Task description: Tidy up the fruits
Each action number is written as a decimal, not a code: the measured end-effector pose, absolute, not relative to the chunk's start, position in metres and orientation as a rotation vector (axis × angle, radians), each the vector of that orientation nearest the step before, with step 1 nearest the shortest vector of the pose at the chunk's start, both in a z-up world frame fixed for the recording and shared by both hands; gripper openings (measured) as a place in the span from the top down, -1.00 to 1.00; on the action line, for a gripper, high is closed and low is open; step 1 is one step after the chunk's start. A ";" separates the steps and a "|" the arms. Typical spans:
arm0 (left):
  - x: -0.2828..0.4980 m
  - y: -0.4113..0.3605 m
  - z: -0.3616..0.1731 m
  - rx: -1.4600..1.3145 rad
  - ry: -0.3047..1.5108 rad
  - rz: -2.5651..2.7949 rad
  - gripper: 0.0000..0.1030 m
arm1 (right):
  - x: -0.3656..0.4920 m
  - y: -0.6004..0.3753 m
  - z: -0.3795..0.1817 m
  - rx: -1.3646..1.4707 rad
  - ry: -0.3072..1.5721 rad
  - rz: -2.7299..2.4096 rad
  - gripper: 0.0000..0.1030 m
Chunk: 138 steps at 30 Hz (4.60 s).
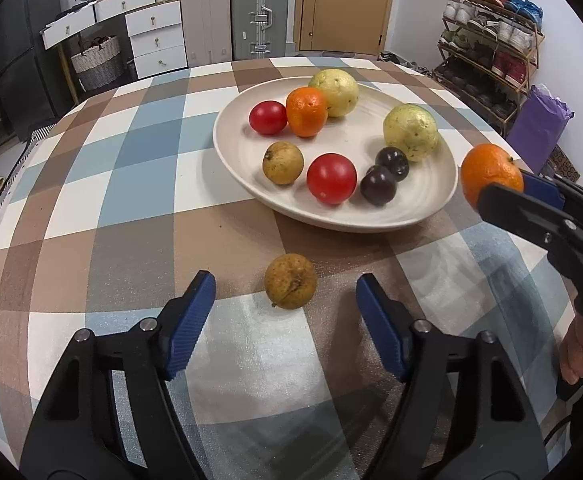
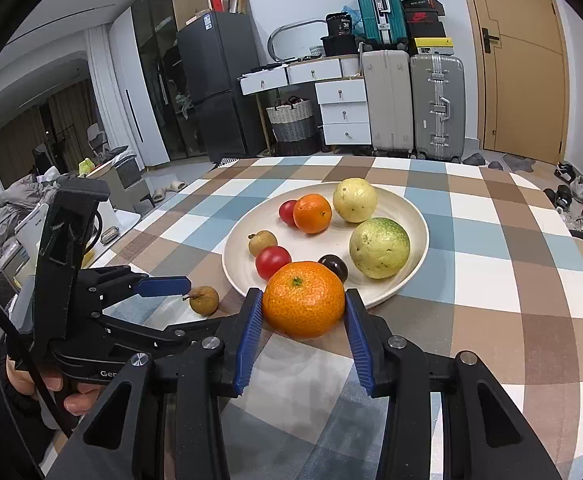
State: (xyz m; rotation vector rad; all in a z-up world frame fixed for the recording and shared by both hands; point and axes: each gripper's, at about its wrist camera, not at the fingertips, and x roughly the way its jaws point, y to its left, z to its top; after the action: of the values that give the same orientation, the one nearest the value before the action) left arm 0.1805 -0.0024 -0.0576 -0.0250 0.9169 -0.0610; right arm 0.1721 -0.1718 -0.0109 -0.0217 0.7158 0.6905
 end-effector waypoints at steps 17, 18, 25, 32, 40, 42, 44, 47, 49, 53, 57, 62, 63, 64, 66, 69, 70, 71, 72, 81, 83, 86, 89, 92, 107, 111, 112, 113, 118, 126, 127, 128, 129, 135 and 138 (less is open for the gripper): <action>0.173 -0.001 -0.052 -0.058 0.873 -0.125 0.57 | 0.172 -0.172 -0.011 -0.026 0.712 0.691 0.20; 0.172 -0.001 -0.051 -0.060 0.868 -0.129 0.57 | 0.172 -0.172 -0.011 -0.026 0.712 0.691 0.20; 0.165 -0.004 -0.047 -0.064 0.846 -0.150 0.57 | 0.173 -0.171 -0.013 -0.029 0.716 0.687 0.20; 0.159 0.002 -0.031 -0.104 0.792 -0.151 0.57 | 0.173 -0.176 -0.011 -0.012 0.705 0.680 0.20; 0.161 -0.002 -0.017 -0.097 0.759 -0.170 0.57 | 0.173 -0.178 -0.009 0.005 0.698 0.688 0.20; 0.163 -0.004 -0.011 -0.090 0.743 -0.168 0.57 | 0.174 -0.179 -0.008 0.014 0.694 0.695 0.20; 0.165 -0.004 -0.006 -0.082 0.728 -0.159 0.57 | 0.177 -0.179 -0.007 0.025 0.699 0.698 0.20; 0.171 -0.003 -0.001 -0.093 0.718 -0.160 0.57 | 0.181 -0.181 -0.006 0.035 0.704 0.691 0.20; 0.174 -0.002 0.001 -0.108 0.716 -0.166 0.57 | 0.184 -0.181 -0.004 0.039 0.704 0.685 0.20; 0.181 -0.002 0.007 -0.111 0.700 -0.168 0.57 | 0.192 -0.179 0.003 0.046 0.702 0.684 0.20; 0.189 -0.001 0.010 -0.114 0.692 -0.165 0.57 | 0.200 -0.176 0.009 0.031 0.692 0.678 0.20; 0.201 0.002 0.013 -0.118 0.688 -0.152 0.57 | 0.213 -0.175 0.013 0.034 0.688 0.673 0.20; 0.203 0.002 0.013 -0.119 0.690 -0.150 0.57 | 0.216 -0.174 0.013 0.038 0.689 0.675 0.20; 0.205 0.003 0.013 -0.121 0.692 -0.151 0.57 | 0.218 -0.174 0.014 0.038 0.688 0.675 0.20; 0.210 0.003 0.013 -0.120 0.691 -0.148 0.57 | 0.221 -0.173 0.016 0.035 0.683 0.675 0.20; 0.217 0.002 0.014 -0.117 0.691 -0.149 0.57 | 0.227 -0.170 0.016 0.032 0.681 0.677 0.20; 0.219 0.001 0.014 -0.117 0.693 -0.154 0.57 | 0.229 -0.169 0.016 0.032 0.683 0.678 0.20; 0.223 0.000 0.014 -0.115 0.695 -0.159 0.57 | 0.231 -0.168 0.016 0.032 0.687 0.680 0.20; 0.226 -0.001 0.014 -0.111 0.694 -0.159 0.57 | 0.234 -0.166 0.015 0.037 0.689 0.681 0.20; 0.248 -0.004 0.000 -0.121 0.701 -0.161 0.57 | 0.258 -0.155 0.005 -0.008 0.717 0.657 0.20; 0.251 -0.007 -0.006 -0.097 0.710 -0.153 0.57 | 0.263 -0.153 -0.001 -0.004 0.729 0.657 0.20; 0.253 -0.008 -0.010 -0.086 0.708 -0.143 0.57 | 0.267 -0.148 -0.006 -0.009 0.737 0.672 0.20; 0.255 -0.007 -0.012 -0.089 0.706 -0.143 0.57 | 0.270 -0.143 -0.008 -0.016 0.745 0.681 0.20; 0.257 -0.007 -0.014 -0.085 0.708 -0.133 0.57 | 0.271 -0.139 -0.011 -0.026 0.748 0.690 0.19; 0.257 -0.004 -0.017 -0.091 0.714 -0.106 0.56 | 0.269 -0.135 -0.014 -0.059 0.729 0.685 0.15; 0.253 0.004 -0.016 -0.121 0.714 -0.096 0.34 | 0.263 -0.138 -0.009 -0.057 0.694 0.680 0.02; 0.250 0.008 -0.015 -0.129 0.709 -0.090 0.17 | 0.261 -0.139 -0.007 -0.057 0.688 0.681 0.00; 0.245 0.012 -0.013 -0.141 0.699 -0.079 0.00 | 0.259 -0.141 -0.006 -0.055 0.683 0.679 -0.01; 0.219 0.030 -0.005 -0.190 0.650 -0.054 -0.70 | 0.239 -0.155 -0.007 -0.037 0.661 0.676 -0.72; 0.176 0.027 -0.007 -0.161 0.619 -0.042 -0.99 | 0.209 -0.174 -0.007 -0.018 0.637 0.698 -1.00; 0.172 0.024 -0.007 -0.150 0.613 -0.042 -0.99 | 0.205 -0.177 -0.005 -0.017 0.619 0.692 -1.00; 0.165 0.020 -0.006 -0.130 0.603 -0.038 -0.99 | 0.202 -0.178 -0.003 -0.020 0.608 0.687 -1.00; 0.161 0.017 -0.006 -0.119 0.596 -0.037 -0.99 | 0.197 -0.180 -0.002 -0.026 0.595 0.683 -1.00; 0.141 0.004 -0.003 -0.100 0.557 -0.046 -0.99 | 0.181 -0.191 0.004 -0.018 0.559 0.683 -1.00; 0.136 0.001 -0.002 -0.096 0.542 -0.040 -0.99 | 0.175 -0.193 0.006 -0.025 0.541 0.689 -1.00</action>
State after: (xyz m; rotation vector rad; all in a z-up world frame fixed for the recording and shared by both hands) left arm 0.1356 0.0014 -0.0023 -0.0960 0.5415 -0.0404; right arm 0.1746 -0.1929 0.0061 -0.0253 0.5412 0.6887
